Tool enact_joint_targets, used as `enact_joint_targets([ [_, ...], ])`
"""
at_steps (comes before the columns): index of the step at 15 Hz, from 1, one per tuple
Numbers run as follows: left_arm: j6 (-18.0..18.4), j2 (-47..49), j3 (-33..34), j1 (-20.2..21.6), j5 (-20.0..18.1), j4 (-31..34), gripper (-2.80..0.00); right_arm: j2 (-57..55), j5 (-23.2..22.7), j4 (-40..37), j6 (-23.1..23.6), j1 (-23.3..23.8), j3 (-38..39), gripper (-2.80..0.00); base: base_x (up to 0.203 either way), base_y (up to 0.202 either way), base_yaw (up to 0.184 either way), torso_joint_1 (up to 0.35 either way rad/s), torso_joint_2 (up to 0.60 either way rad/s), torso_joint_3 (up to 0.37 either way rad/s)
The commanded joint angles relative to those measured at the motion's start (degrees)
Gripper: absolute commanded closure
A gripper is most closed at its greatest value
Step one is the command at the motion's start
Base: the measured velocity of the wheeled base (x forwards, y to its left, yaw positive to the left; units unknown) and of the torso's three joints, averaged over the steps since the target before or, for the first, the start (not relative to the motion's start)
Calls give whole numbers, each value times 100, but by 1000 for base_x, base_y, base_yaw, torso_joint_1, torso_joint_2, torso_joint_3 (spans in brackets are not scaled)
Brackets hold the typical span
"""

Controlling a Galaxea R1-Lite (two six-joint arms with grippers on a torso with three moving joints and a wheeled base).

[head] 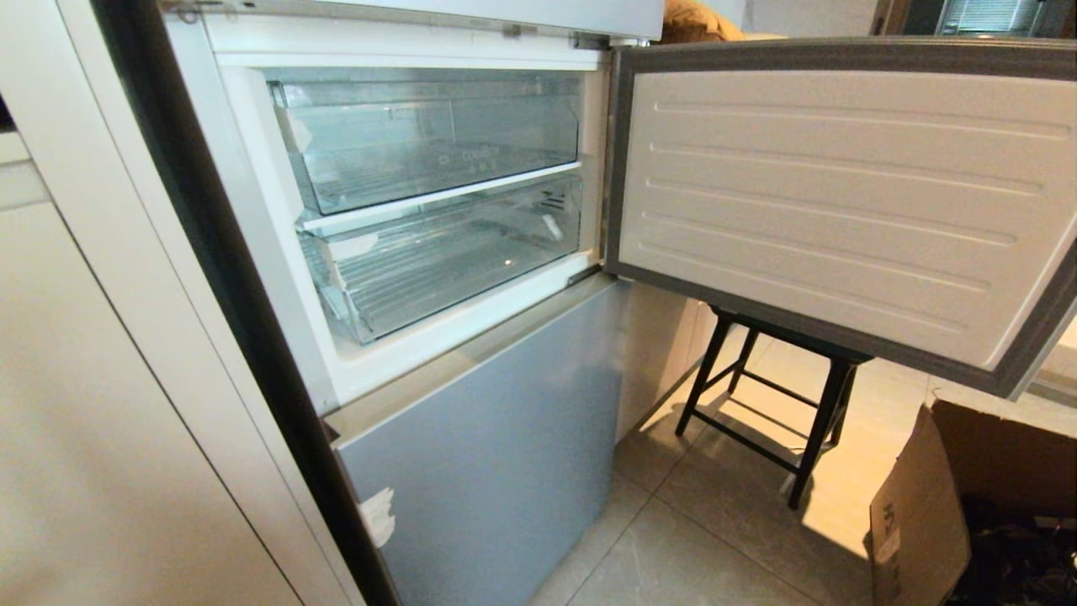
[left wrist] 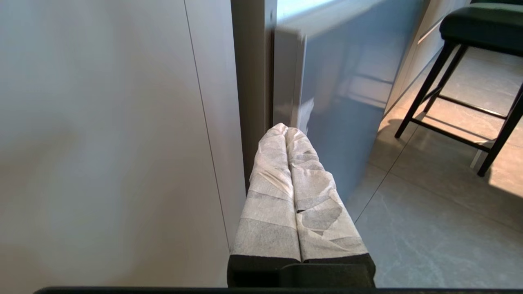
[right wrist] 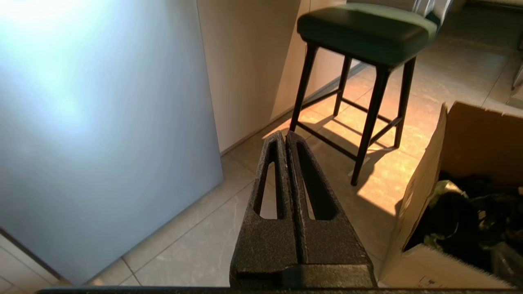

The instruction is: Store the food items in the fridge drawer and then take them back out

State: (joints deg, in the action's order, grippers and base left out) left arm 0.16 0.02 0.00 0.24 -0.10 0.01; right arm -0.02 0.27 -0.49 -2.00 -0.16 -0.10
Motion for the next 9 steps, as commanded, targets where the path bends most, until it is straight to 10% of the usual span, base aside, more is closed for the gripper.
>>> enact_joint_targets([
  [1, 1, -2, 0, 2, 1, -1, 0, -6, 0, -4, -2, -2, 1, 0, 0, 0, 0, -87, 466, 373],
  [9, 1, -2, 0, 2, 1, 8, 0, -6, 0, -4, -2, -2, 1, 0, 0, 0, 0, -19, 120, 96],
])
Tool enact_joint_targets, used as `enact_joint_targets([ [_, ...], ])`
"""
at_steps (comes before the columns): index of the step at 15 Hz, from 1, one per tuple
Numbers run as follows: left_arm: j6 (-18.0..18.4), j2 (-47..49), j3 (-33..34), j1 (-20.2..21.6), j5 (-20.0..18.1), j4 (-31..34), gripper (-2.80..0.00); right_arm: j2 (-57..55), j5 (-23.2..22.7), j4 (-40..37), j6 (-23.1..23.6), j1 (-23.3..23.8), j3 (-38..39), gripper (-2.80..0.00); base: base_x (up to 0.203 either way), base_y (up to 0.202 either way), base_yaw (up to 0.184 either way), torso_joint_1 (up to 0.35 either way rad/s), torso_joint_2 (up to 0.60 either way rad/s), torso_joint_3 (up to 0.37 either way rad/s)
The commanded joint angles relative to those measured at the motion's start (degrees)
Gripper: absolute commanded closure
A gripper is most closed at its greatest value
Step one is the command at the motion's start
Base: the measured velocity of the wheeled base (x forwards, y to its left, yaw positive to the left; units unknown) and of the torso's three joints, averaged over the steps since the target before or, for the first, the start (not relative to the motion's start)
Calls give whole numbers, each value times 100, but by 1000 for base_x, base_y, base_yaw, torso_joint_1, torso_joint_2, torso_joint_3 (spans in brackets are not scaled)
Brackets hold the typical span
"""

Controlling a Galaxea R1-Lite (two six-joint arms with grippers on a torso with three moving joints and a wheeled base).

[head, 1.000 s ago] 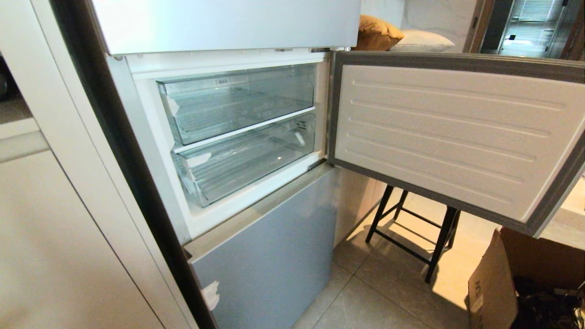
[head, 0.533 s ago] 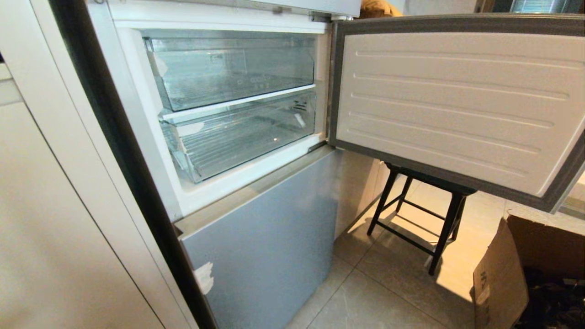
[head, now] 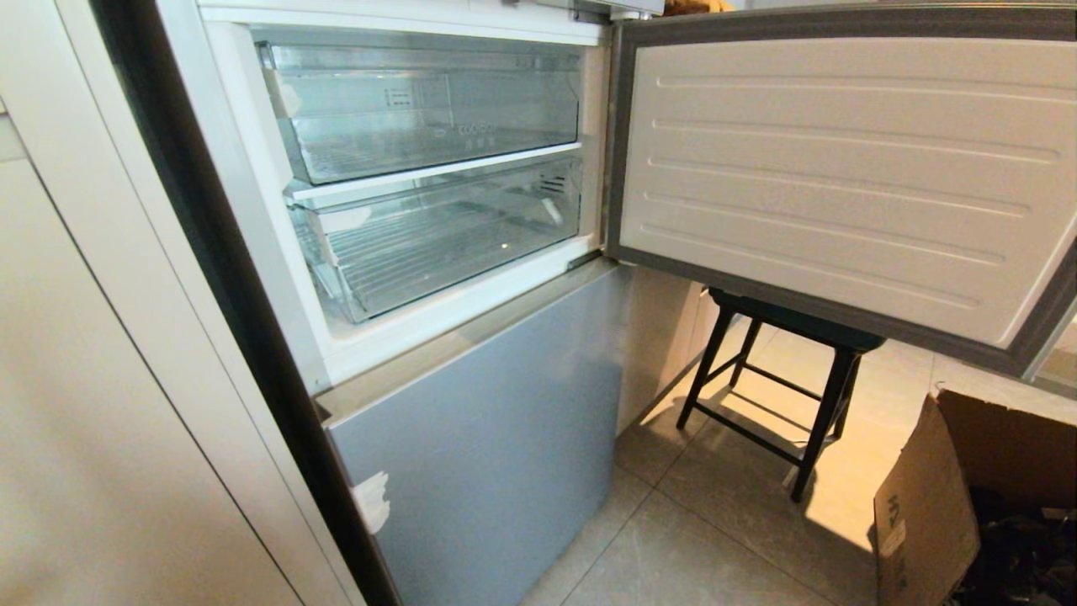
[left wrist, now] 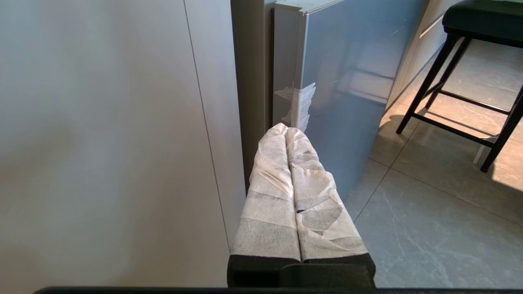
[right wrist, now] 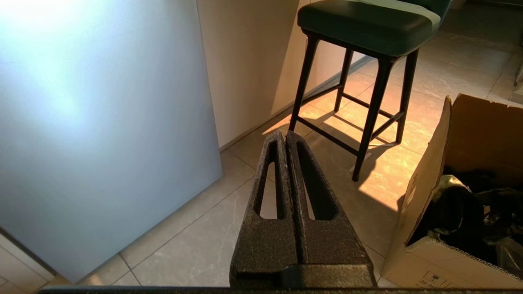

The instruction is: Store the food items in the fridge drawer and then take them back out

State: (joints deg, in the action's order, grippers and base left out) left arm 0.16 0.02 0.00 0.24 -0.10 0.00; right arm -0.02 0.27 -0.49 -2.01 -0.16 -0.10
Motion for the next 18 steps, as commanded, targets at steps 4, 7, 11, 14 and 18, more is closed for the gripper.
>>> enact_joint_targets([
  [4, 2, -2, 0, 2, 1, 0, 0, -6, 0, -3, -1, -2, 1, 0, 2, -2, 20, 0, 1, -1],
  [7, 2, -2, 0, 2, 1, 0, 0, -6, 0, -4, 8, -2, 1, 0, 1, -9, 163, 0, 1, 0],
  [11, 2, -2, 0, 2, 1, 0, 0, -6, 0, -4, 7, -2, 1, 0, 0, -7, 175, 4, 4, 2],
  [14, 2, -2, 0, 2, 1, 0, 0, -6, 0, -4, 5, -2, 1, 0, 1, -9, 175, 0, 6, 2],
  [18, 2, -2, 0, 2, 1, 0, 0, -6, 0, -4, 7, -2, 1, 0, -1, -8, 159, 2, 4, 4],
])
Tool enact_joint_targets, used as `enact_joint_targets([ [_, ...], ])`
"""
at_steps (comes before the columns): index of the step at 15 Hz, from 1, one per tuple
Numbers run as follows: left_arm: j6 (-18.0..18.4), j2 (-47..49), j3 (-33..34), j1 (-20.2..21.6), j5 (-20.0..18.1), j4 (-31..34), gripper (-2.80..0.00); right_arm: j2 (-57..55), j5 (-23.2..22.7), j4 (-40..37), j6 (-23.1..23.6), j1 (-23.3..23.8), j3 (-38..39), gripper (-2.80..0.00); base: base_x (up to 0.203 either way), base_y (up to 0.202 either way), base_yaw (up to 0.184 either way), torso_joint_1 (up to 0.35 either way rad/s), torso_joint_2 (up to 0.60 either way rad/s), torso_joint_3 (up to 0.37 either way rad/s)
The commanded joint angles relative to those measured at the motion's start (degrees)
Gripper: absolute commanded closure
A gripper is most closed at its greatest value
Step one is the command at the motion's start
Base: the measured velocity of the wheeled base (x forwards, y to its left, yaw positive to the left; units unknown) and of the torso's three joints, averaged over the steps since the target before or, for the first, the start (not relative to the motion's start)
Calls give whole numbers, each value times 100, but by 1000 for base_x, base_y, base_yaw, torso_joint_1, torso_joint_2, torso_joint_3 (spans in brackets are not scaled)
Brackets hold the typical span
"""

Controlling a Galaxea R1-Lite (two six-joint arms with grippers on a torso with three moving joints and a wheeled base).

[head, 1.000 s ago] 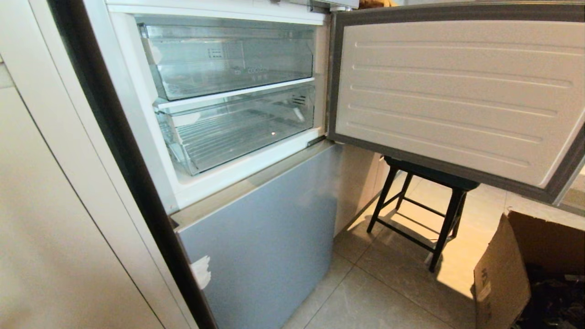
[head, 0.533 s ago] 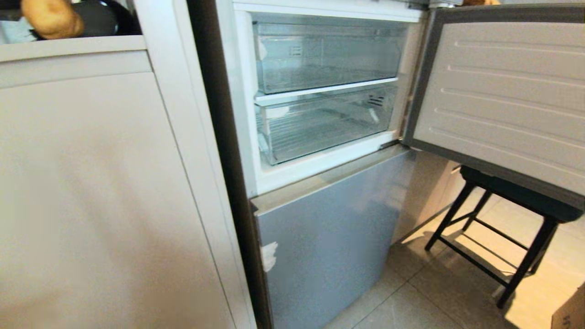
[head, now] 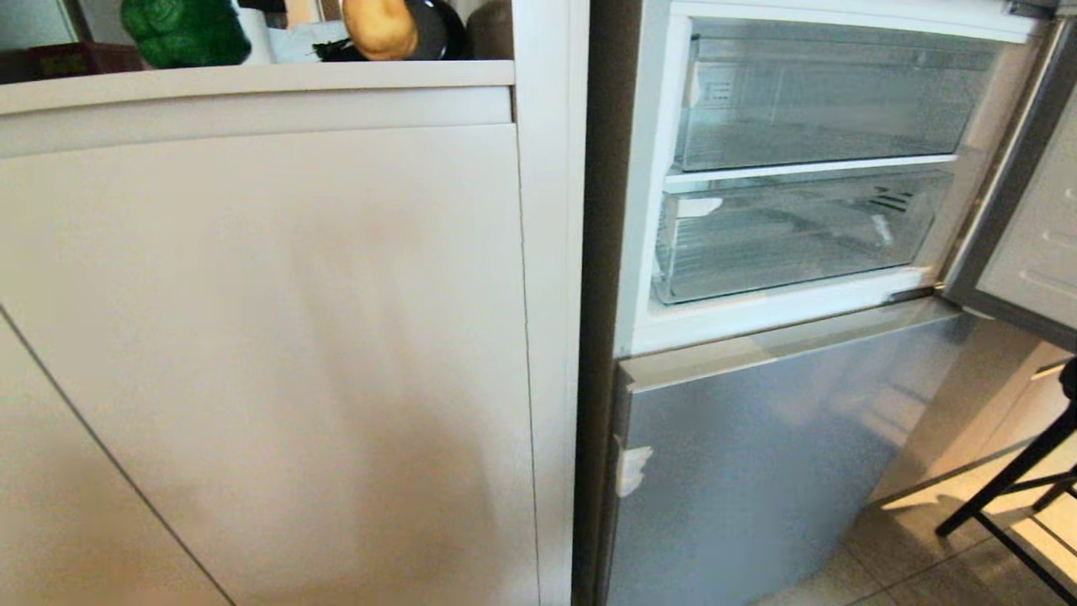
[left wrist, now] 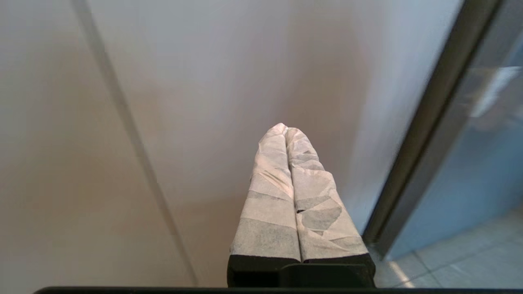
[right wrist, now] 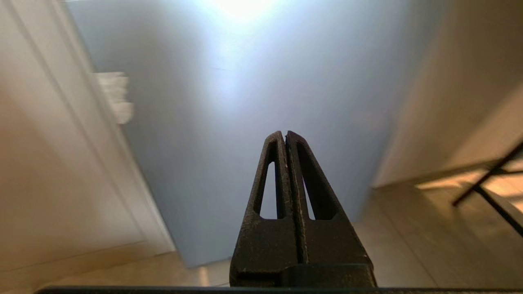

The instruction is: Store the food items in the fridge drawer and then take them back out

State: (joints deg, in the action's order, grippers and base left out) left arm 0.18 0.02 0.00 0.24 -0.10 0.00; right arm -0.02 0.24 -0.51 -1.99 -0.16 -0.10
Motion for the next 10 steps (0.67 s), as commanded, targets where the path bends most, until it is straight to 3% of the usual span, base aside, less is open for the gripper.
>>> enact_joint_targets([
  [1, -1, -2, 0, 2, 1, 0, 0, -6, 2, -2, -3, -2, 1, 0, -1, -5, 82, 6, -2, 2],
  [5, -1, -2, 0, 2, 1, 0, 0, -4, 8, -2, 247, 2, -40, 0, 0, 0, 0, 0, 0, 0],
  [7, -1, -2, 0, 2, 1, 2, 0, -108, 187, -40, 211, 6, -555, 0, 0, 0, 0, 0, 0, 0],
  [10, -1, -2, 0, 2, 1, 3, 0, -1253, 289, -38, 136, 3, -1252, 0, 0, 0, 0, 0, 0, 0],
])
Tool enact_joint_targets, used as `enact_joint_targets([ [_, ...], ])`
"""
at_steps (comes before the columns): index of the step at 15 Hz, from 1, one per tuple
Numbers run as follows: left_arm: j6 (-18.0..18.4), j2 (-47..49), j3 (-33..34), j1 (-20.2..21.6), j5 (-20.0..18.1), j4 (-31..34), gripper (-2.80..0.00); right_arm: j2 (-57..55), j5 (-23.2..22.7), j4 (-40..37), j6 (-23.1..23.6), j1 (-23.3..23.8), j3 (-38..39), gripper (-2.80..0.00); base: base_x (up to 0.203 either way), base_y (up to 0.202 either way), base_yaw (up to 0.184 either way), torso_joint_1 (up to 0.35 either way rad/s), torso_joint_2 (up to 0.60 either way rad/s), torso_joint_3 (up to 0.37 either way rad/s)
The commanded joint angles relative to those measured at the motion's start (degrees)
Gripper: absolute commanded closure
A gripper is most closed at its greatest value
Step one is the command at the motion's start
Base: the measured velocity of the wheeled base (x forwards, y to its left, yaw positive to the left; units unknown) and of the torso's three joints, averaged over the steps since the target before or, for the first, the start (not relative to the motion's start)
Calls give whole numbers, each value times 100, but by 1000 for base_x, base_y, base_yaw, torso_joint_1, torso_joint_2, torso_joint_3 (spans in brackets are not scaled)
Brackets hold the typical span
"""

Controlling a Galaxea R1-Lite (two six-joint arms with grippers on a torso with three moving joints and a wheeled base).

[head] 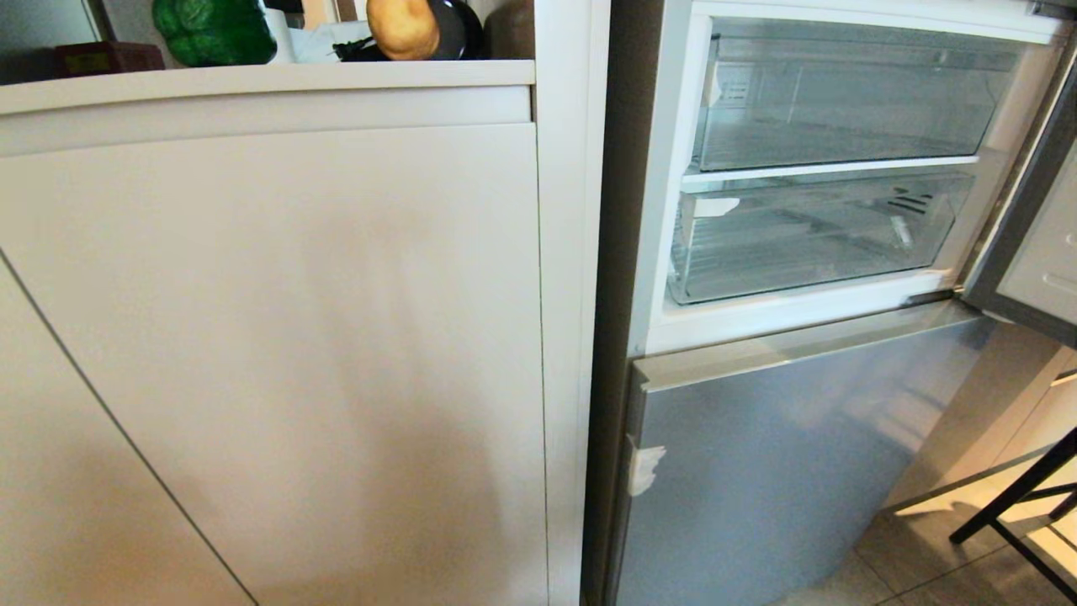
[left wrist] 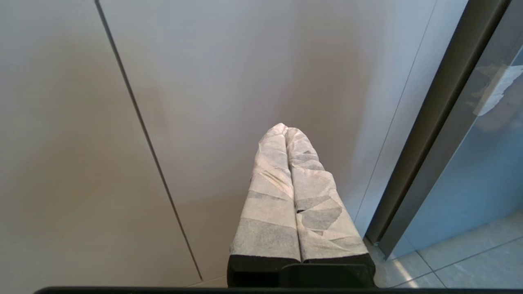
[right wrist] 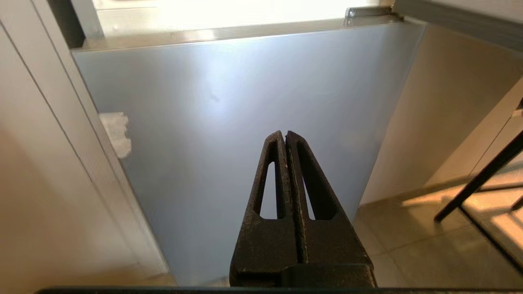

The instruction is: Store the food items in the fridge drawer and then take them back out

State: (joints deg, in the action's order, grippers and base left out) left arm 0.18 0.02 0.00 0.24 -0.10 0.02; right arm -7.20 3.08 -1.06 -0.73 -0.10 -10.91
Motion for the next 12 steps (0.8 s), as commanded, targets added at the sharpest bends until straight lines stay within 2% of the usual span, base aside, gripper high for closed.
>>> enact_joint_targets([
  [1, -1, -2, 0, 2, 1, -2, 0, -1080, 5, 65, -89, -5, -386, 0, 0, 0, 0, 0, 0, 0],
  [3, -1, -2, 0, 2, 1, -2, 0, -2320, -51, 385, -370, -6, -786, 0, 0, 0, 0, 0, 0, 0],
  [5, -1, -2, 0, 2, 1, -2, 0, -3613, -108, 1052, -568, -7, -1052, 0, 0, 0, 0, 0, 0, 0],
  [8, -1, -2, 0, 2, 1, -2, 0, -5285, -402, 2487, -730, -7, -1212, 0, 0, 0, 0, 0, 0, 0],
  [12, -1, -2, 0, 2, 1, -2, 0, -6974, -809, 4415, -820, -8, -1299, 0, 0, 0, 0, 0, 0, 0],
])
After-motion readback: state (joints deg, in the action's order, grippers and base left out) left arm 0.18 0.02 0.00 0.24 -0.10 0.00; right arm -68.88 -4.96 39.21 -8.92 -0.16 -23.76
